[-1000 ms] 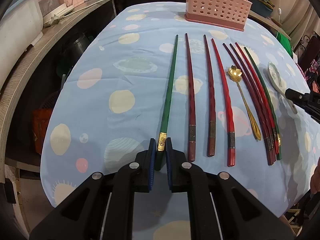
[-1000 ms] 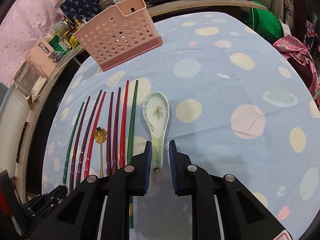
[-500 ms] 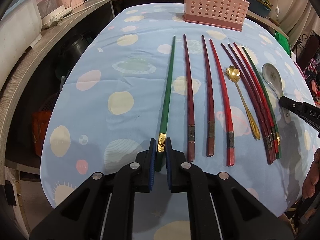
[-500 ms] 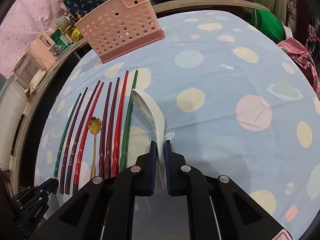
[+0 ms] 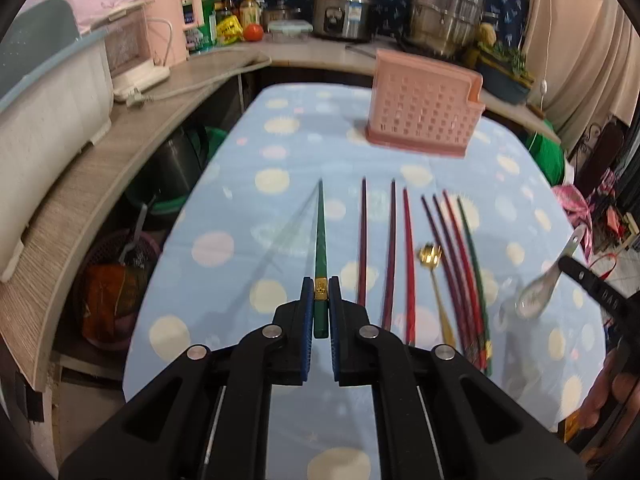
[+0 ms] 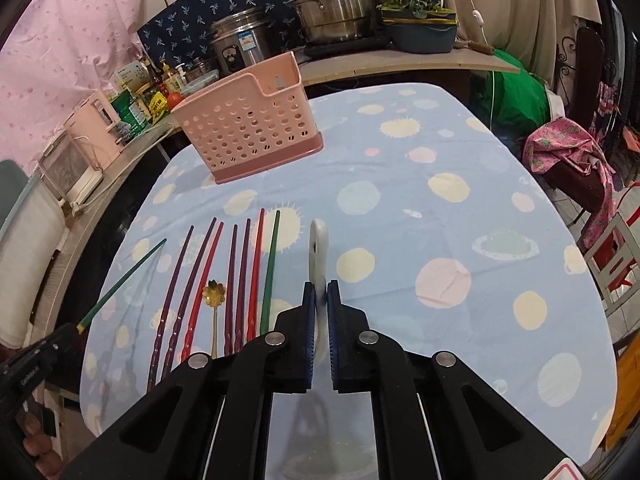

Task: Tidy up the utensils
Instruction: 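Lift and lower the green chopstick and white spoon into the pink holder with both tools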

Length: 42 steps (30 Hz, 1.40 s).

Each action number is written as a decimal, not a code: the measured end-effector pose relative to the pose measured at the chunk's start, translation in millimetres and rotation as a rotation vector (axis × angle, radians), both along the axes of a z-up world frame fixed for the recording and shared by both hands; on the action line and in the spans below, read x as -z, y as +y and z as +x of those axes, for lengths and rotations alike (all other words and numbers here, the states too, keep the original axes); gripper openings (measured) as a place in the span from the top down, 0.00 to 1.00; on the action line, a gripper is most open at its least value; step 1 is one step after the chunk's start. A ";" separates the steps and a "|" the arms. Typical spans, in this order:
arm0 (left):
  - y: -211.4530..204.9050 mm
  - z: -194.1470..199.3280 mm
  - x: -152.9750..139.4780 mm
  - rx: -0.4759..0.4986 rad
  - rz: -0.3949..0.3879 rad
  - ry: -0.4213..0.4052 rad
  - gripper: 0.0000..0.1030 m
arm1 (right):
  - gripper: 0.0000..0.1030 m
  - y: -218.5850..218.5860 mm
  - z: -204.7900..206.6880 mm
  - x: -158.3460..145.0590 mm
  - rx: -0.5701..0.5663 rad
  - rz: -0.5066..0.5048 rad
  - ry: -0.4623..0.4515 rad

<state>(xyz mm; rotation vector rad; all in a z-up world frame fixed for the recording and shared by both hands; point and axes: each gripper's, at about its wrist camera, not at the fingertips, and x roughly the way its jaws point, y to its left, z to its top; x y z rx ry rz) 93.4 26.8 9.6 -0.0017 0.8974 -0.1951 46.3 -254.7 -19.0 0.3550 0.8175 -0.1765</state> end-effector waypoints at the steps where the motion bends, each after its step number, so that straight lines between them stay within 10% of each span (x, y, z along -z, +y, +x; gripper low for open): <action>1: 0.3 2.6 -6.6 -0.003 -0.011 -0.009 0.93 | 0.94 -0.9 0.5 -2.4 0.000 0.002 -0.005; 13: -3.1 66.1 -96.8 -0.019 -0.089 -0.173 0.93 | 0.94 -9.9 33.1 -44.8 -0.027 -0.018 -0.091; 30: -60.2 181.5 -232.4 0.014 -0.200 -0.429 0.93 | 0.94 -49.5 183.2 -107.3 -0.007 -0.021 -0.230; 42: -100.0 252.8 -204.5 0.033 -0.198 -0.381 0.93 | 0.94 -55.2 258.5 -73.7 -0.012 -0.038 -0.147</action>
